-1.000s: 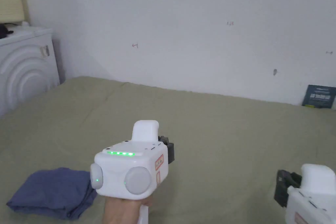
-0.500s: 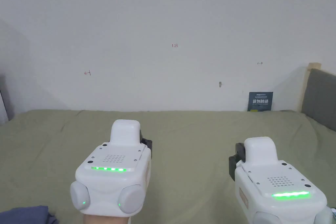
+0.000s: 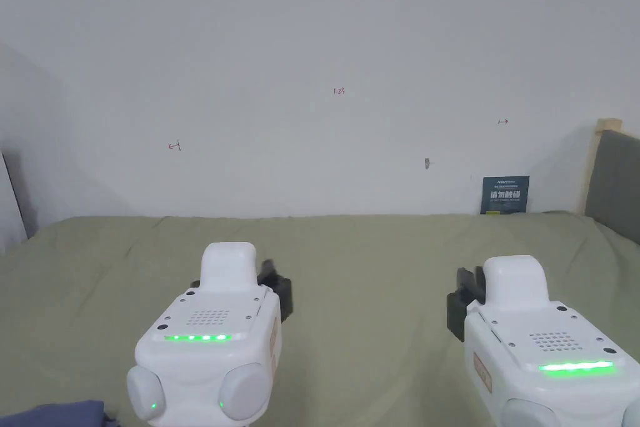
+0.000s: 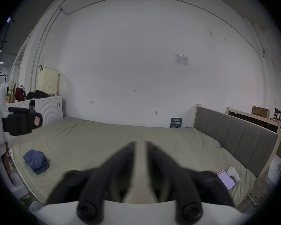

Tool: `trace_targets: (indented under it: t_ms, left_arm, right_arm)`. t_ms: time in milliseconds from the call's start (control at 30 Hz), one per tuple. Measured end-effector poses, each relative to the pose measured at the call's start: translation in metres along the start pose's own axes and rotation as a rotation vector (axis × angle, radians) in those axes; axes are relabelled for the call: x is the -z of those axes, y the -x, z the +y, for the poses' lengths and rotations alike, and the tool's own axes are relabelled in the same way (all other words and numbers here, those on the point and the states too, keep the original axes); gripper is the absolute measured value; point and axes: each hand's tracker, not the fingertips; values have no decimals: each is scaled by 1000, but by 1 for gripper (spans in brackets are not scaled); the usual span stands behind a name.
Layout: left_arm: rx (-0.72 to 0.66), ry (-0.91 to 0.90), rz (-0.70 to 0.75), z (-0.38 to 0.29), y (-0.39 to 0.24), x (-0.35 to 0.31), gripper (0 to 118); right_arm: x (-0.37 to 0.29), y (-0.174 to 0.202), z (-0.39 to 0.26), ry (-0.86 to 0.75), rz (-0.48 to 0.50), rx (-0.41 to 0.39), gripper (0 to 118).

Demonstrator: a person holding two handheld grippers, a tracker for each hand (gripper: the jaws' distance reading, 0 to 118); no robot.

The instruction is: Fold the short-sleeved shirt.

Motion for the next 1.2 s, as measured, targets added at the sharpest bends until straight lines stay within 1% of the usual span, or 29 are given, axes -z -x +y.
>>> trace_targets:
  t_ms: [33,67,100,133,167,267,367,433,500,600,633,733,800,933,1033,1200]
  left_arm:
    - [-3,5,-11,1,2,2,118]
    - [-1,24,-4,1,3,6,118]
    - [69,141,-88,-7,-2,4,118]
    - [72,-1,-56,-3,0,4,118]
    - [96,-2,-44,-4,-2,4,118]
    - [93,16,-39,-2,0,3,118]
    - [44,50,-126,-5,5,3,118]
    - [30,108,-178,-3,13,4,118]
    - [26,123,-106,1,12,3,118]
    - [58,110,-60,8,10,-2,118]
    - [42,125,-73,6,10,-1,118]
    - [69,112,-76,9,10,-4,118]
    - [54,123,-97,12,11,-6,118]
    - [52,141,-116,14,12,-6,118]
    - [66,135,-87,15,13,-6,118]
    - [56,142,-96,19,17,-5,118]
  right_arm:
    - [2,-1,1,-5,-5,5,109]
    - [6,-2,2,15,-12,2,118]
    - [5,-3,0,3,-2,-1,118]
    - [1,-1,-4,-30,6,-13,118]
    - [0,-1,0,-19,-3,-10,118]
    - [-3,2,5,-10,1,-14,118]
    - [2,-1,4,6,16,-11,118]
    - [3,-2,2,14,19,-18,118]
    - [3,-3,1,23,18,-19,118]
    - [5,-7,3,41,13,-10,118]
    - [5,-8,3,42,11,-6,118]
    - [5,-9,5,50,12,-4,118]
    - [3,-9,6,45,10,-5,118]
    - [1,-9,7,47,9,-21,118]
    - [-1,-8,7,49,10,-23,118]
    - [-1,-8,7,54,16,-17,118]
